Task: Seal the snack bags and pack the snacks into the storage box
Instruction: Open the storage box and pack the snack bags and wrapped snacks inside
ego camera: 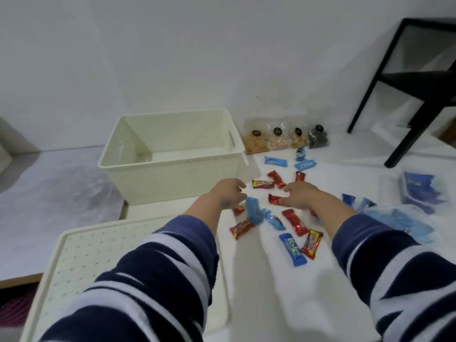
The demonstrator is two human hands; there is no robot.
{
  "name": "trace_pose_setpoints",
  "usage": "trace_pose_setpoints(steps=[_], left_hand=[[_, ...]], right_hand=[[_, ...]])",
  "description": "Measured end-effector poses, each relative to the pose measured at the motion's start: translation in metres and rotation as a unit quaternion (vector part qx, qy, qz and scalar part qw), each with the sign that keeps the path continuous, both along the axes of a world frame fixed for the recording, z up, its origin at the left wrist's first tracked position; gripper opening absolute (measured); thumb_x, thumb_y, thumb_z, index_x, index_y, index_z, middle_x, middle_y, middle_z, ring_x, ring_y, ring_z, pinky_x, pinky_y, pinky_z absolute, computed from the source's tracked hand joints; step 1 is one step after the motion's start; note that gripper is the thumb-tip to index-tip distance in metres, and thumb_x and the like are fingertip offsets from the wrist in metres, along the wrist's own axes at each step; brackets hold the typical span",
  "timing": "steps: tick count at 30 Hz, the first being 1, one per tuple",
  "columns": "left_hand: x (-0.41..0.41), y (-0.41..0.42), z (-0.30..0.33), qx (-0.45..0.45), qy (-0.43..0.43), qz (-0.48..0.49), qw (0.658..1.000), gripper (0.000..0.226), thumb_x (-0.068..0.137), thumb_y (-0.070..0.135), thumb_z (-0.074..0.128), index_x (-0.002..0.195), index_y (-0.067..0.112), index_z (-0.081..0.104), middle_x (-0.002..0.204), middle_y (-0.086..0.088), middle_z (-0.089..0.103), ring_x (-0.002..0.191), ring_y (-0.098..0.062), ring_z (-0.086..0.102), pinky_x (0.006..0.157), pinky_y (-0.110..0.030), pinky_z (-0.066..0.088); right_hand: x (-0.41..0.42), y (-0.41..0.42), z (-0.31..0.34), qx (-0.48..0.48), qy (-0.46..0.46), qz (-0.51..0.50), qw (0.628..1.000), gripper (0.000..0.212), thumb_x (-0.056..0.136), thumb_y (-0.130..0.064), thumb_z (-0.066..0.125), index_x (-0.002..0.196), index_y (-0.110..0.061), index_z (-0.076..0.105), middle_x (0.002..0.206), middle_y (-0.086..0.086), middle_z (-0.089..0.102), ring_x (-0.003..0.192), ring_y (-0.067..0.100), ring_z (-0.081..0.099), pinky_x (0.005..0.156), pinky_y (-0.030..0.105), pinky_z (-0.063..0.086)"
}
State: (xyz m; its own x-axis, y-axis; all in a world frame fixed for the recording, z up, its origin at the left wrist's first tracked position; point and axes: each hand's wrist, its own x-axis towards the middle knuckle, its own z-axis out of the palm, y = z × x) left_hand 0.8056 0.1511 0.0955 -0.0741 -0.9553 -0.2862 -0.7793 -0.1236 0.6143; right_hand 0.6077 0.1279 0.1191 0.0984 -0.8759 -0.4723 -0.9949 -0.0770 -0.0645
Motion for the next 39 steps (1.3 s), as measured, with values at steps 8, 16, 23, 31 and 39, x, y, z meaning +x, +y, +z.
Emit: trace_pose_setpoints(steps=[8, 16, 23, 31, 39], left_hand=[[-0.080, -0.127, -0.022, -0.014, 0.078, 0.078, 0.994, 0.044, 0.092, 0.022, 0.057, 0.135, 0.016, 0.049, 0.136, -0.006, 0.052, 0.119, -0.022, 0.053, 0.085, -0.023, 0.043], [-0.086, -0.248, -0.063, -0.077, 0.084, 0.205, 0.972, 0.050, 0.093, 0.024, 0.056, 0.141, 0.020, 0.042, 0.140, -0.009, 0.047, 0.126, -0.027, 0.048, 0.100, -0.030, 0.038], [-0.075, -0.311, -0.094, -0.071, 0.070, 0.266, 0.959, 0.074, 0.090, 0.034, 0.061, 0.150, 0.034, 0.017, 0.151, -0.007, 0.032, 0.137, -0.028, 0.035, 0.113, -0.042, 0.032], [-0.074, -0.340, -0.117, -0.054, 0.096, 0.247, 0.963, 0.091, 0.080, 0.021, 0.073, 0.146, 0.046, 0.017, 0.138, 0.001, 0.050, 0.126, -0.022, 0.050, 0.107, -0.045, 0.040], [-0.066, -0.320, -0.064, -0.129, 0.060, 0.261, 0.955, 0.087, 0.083, 0.011, 0.068, 0.148, 0.041, 0.018, 0.138, -0.003, 0.047, 0.118, -0.023, 0.054, 0.101, -0.044, 0.046]], right_hand=[[-0.054, -0.138, -0.017, -0.022, -0.109, -0.022, 0.994, 0.053, 0.093, -0.036, 0.053, 0.143, -0.022, 0.039, 0.145, 0.008, 0.044, 0.126, 0.025, 0.049, 0.103, 0.034, 0.043], [-0.062, -0.285, -0.065, -0.088, -0.289, -0.081, 0.950, 0.051, 0.092, -0.009, 0.051, 0.140, -0.023, 0.043, 0.138, 0.010, 0.050, 0.123, 0.028, 0.050, 0.096, 0.033, 0.046], [-0.046, -0.356, -0.107, -0.116, -0.327, -0.106, 0.932, 0.075, 0.090, -0.006, 0.056, 0.150, -0.034, 0.019, 0.145, 0.010, 0.040, 0.123, 0.030, 0.050, 0.096, 0.041, 0.049], [-0.036, -0.376, -0.126, -0.158, -0.342, -0.134, 0.916, 0.085, 0.087, 0.006, 0.053, 0.146, -0.046, 0.021, 0.133, 0.005, 0.049, 0.090, 0.019, 0.055, 0.062, 0.027, 0.045], [-0.024, -0.358, -0.085, -0.195, -0.451, -0.135, 0.860, 0.077, 0.089, 0.013, 0.044, 0.144, -0.040, 0.034, 0.145, 0.002, 0.044, 0.084, 0.013, 0.058, 0.051, 0.015, 0.044]])
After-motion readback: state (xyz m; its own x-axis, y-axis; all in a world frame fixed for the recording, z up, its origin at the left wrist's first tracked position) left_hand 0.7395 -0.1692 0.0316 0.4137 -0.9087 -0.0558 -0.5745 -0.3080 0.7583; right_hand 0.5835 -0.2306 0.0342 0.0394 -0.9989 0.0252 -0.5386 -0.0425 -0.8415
